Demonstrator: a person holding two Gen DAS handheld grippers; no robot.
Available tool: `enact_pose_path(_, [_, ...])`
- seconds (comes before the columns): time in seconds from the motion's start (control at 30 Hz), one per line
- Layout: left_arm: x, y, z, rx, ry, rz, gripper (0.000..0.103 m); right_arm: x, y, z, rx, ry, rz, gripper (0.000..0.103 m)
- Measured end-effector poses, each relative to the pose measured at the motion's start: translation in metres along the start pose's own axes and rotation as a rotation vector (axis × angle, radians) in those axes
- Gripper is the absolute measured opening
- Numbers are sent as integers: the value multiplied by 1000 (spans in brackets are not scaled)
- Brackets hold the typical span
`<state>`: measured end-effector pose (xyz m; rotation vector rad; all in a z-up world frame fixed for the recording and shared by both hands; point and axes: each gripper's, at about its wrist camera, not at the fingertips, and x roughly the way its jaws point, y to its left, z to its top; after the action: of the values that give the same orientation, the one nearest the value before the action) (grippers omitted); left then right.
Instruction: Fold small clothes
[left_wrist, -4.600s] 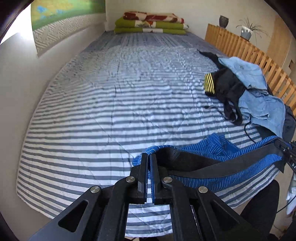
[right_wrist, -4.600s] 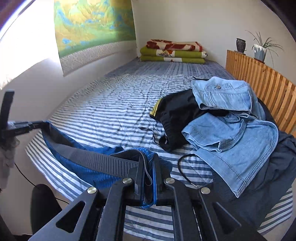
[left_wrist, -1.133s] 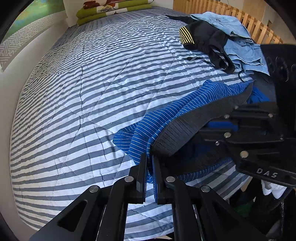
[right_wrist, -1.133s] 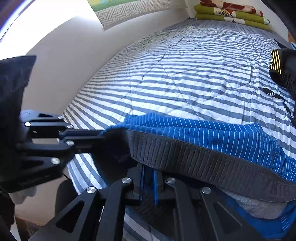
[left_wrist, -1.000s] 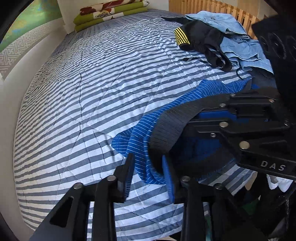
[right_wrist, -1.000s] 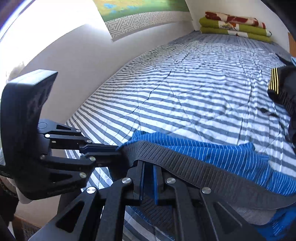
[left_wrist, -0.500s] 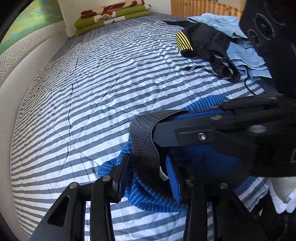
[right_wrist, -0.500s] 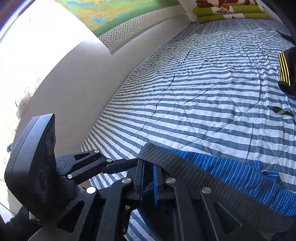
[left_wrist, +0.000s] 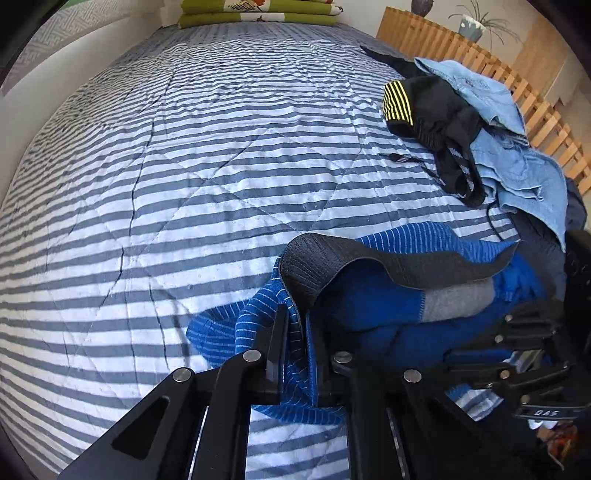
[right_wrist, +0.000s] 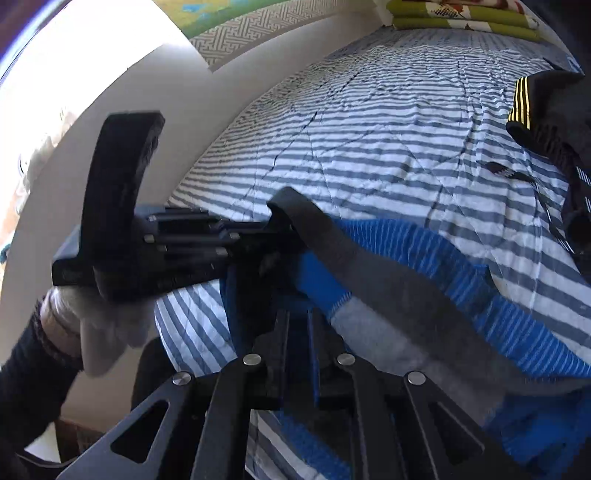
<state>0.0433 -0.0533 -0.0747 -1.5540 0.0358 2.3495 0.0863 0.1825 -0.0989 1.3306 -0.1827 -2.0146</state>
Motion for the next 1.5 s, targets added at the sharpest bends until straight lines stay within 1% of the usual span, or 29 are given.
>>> enact_pose_path(0.1, [-20, -3, -17, 20, -6, -21, 7, 3, 9, -26, -29, 55, 13, 10])
enact_pose_path(0.2, [-35, -4, -33, 8, 5, -55, 7, 12, 26, -49, -83, 128, 42, 10])
enact_pose_path(0.27, [-44, -5, -41, 11, 3, -62, 6, 10, 37, -57, -125, 122, 30, 10])
enact_pose_path(0.33, [-51, -5, -47, 4, 2, -85, 4, 0, 43, -55, -131, 74, 35, 10])
enact_pose_path(0.4, [-57, -8, -51, 8, -8, -80, 4, -13, 42, -46, -108, 5, 61, 27])
enact_pose_path(0.43, [-59, -9, -54, 19, -12, -68, 4, -19, 40, -42, -99, -34, 68, 38])
enact_pose_path(0.47, [-60, -10, -56, 28, -9, -56, 4, -23, 38, -37, -93, -61, 69, 41])
enact_pose_path(0.5, [-59, -12, -58, 36, -3, -45, 4, -24, 36, -32, -89, -71, 60, 41])
enact_pose_path(0.53, [-57, -13, -59, 41, 5, -47, 4, -22, 33, -28, -94, -73, 29, 41])
enact_pose_path(0.6, [-56, -16, -64, 41, 16, -77, 4, -15, 25, -22, -97, -71, -75, 41])
enact_pose_path(0.67, [-54, -21, -72, 58, 25, -79, 4, -12, 9, -22, -41, -53, -94, 41])
enact_pose_path(0.73, [-54, -25, -82, 72, 32, -74, 4, -20, -5, -27, -9, -68, -111, 41])
enact_pose_path(0.77, [-55, -24, -86, 73, 29, -68, 4, -27, -7, -32, -10, -82, -138, 41])
enact_pose_path(0.8, [-57, -24, -90, 69, 24, -69, 4, -37, -9, -40, -21, -106, -181, 41])
enact_pose_path(0.83, [-60, -21, -92, 59, 17, -72, 4, -50, -11, -46, -31, -140, -245, 41])
enact_pose_path(0.9, [-66, -17, -92, 39, 1, -80, 4, -81, -18, -60, -34, -223, -399, 41])
enact_pose_path(0.97, [-72, -11, -88, 18, -20, -96, 4, -105, -32, -68, 18, -268, -520, 41])
enact_pose_path(1.0, [-74, -10, -85, 10, -29, -101, 4, -113, -42, -69, 52, -277, -571, 41])
enact_pose_path(1.03, [-77, -8, -82, 2, -41, -97, 3, -116, -52, -70, 80, -264, -595, 42])
enact_pose_path(1.13, [-86, -5, -75, -11, -70, -111, 3, -108, -77, -61, 133, -166, -595, 44])
enact_pose_path(1.3, [-100, 3, -70, -26, -97, -106, 3, -97, -101, -55, 220, -91, -588, 44])
enact_pose_path(1.33, [-102, 7, -69, -32, -101, -102, 3, -95, -105, -55, 232, -74, -576, 43])
enact_pose_path(1.37, [-104, 11, -68, -41, -106, -99, 3, -96, -104, -59, 241, -61, -547, 40])
enact_pose_path(1.4, [-107, 15, -66, -52, -111, -100, 3, -98, -103, -61, 245, -58, -518, 34])
enact_pose_path(1.43, [-109, 20, -63, -66, -121, -104, 3, -100, -101, -62, 246, -56, -499, 18])
enact_pose_path(1.47, [-111, 27, -59, -83, -129, -107, 3, -104, -96, -63, 244, -57, -491, 8])
enact_pose_path(1.5, [-113, 33, -54, -100, -137, -106, 3, -109, -92, -62, 239, -63, -489, 8])
